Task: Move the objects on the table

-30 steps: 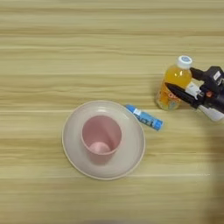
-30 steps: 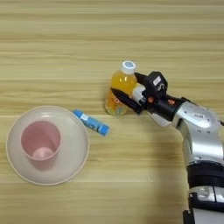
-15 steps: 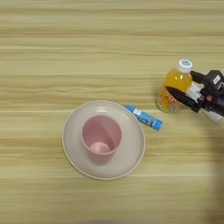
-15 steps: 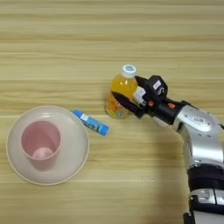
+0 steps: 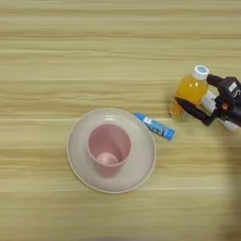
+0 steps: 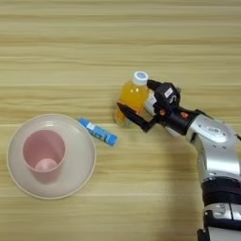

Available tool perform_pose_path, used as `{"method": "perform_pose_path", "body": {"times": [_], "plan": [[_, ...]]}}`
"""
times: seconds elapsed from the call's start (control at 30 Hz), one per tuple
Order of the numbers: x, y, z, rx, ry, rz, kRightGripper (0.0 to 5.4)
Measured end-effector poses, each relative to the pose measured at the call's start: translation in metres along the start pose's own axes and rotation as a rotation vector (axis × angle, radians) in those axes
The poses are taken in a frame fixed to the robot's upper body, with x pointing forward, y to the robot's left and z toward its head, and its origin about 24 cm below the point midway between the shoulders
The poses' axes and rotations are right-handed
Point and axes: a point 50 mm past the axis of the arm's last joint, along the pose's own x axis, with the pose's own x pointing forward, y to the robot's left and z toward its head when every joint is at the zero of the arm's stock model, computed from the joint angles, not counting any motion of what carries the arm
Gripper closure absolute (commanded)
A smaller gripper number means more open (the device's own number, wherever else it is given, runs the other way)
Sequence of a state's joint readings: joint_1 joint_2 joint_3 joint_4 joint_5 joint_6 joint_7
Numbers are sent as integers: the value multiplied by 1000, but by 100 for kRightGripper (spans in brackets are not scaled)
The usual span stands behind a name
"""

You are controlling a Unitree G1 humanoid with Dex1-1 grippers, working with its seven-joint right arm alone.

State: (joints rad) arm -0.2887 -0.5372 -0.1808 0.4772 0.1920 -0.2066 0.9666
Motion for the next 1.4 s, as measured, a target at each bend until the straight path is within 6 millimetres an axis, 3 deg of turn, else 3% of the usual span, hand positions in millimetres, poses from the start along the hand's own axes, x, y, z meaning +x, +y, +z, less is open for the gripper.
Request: {"method": "perform_pose_path", "body": {"times": [0.47, 0.83, 1.1, 1.4], "plan": [[6, -4, 24, 2, -115, -30, 3], [7, -7, 74, 9, -301, -61, 3], [4, 6, 111, -30, -417, 9, 3], [-8, 32, 118, -12, -480, 199, 3]]}}
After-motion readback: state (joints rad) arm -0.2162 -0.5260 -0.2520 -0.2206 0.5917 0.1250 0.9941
